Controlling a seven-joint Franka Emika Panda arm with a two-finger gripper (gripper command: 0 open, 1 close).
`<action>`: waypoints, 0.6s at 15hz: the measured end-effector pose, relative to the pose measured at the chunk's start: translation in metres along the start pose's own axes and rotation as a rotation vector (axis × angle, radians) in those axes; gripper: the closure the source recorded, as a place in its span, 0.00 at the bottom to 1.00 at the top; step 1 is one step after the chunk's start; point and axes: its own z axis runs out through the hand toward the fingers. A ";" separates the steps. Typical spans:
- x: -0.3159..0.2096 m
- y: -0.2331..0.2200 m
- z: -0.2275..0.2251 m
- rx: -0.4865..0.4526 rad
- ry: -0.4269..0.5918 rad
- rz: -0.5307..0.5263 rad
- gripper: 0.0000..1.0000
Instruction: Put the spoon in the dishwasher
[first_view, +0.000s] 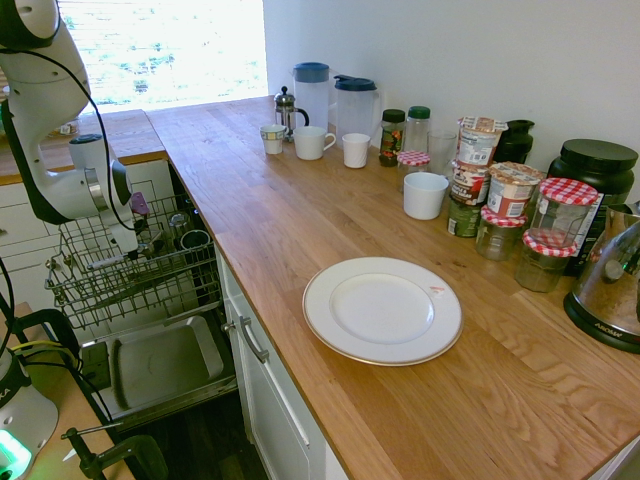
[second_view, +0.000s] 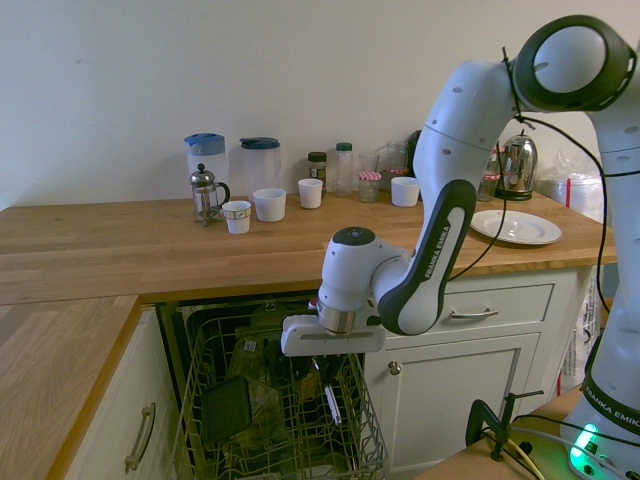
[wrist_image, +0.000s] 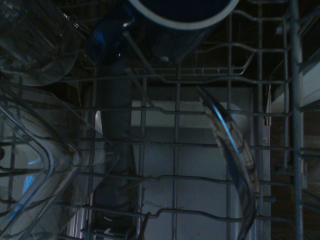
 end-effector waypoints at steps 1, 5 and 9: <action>-0.006 -0.004 0.009 0.003 -0.011 0.002 1.00; -0.005 -0.002 0.013 0.000 0.001 0.013 1.00; -0.012 0.007 0.027 -0.009 0.013 0.041 1.00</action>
